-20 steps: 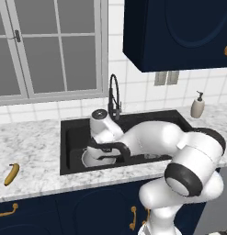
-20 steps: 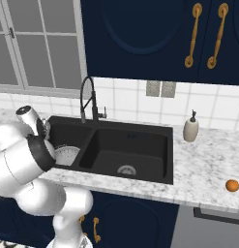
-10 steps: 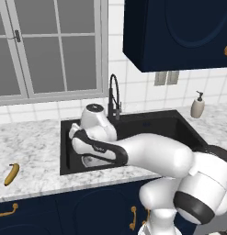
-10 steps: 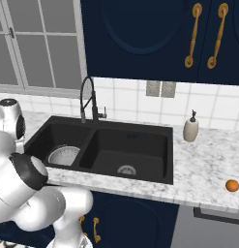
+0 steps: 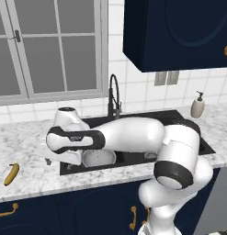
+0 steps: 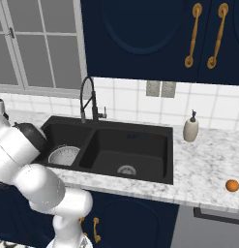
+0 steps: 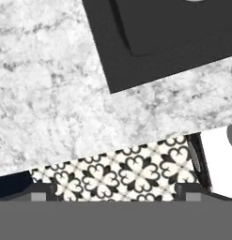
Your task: Put the colander in the sink, put the banana, tangerine in the colander, and turn on the sink faucet and pour water over the colander.
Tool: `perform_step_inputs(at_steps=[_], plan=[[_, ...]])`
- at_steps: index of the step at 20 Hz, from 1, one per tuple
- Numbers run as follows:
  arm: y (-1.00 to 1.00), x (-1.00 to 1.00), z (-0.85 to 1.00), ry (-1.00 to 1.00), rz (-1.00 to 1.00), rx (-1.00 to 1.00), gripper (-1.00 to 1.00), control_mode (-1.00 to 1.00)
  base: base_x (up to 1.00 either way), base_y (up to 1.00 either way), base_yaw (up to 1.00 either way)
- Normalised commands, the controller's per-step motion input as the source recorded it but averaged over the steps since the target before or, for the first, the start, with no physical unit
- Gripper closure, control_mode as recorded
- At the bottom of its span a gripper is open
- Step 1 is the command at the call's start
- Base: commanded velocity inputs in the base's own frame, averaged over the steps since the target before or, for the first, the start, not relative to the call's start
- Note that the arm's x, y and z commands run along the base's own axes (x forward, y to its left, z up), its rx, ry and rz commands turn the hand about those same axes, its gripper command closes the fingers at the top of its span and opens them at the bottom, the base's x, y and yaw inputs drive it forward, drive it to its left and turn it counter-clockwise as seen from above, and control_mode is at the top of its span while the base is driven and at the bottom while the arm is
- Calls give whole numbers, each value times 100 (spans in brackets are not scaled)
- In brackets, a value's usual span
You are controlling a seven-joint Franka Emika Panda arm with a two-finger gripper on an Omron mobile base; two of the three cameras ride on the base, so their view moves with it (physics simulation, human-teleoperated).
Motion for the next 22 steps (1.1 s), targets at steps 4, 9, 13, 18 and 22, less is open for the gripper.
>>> perform_step_inputs(at_steps=[4,9,13,18,22], plan=[[100,2,-20,-39,17,-22,-100,-100,0,0,0],[100,47,-5,-40,7,-9,-100,-100,0,0,0],[29,28,0,-6,2,0,-100,-100,0,0,0],[56,41,32,2,-1,-9,-100,-100,0,0,0],[21,42,27,12,-2,-2,-100,-100,0,0,0]])
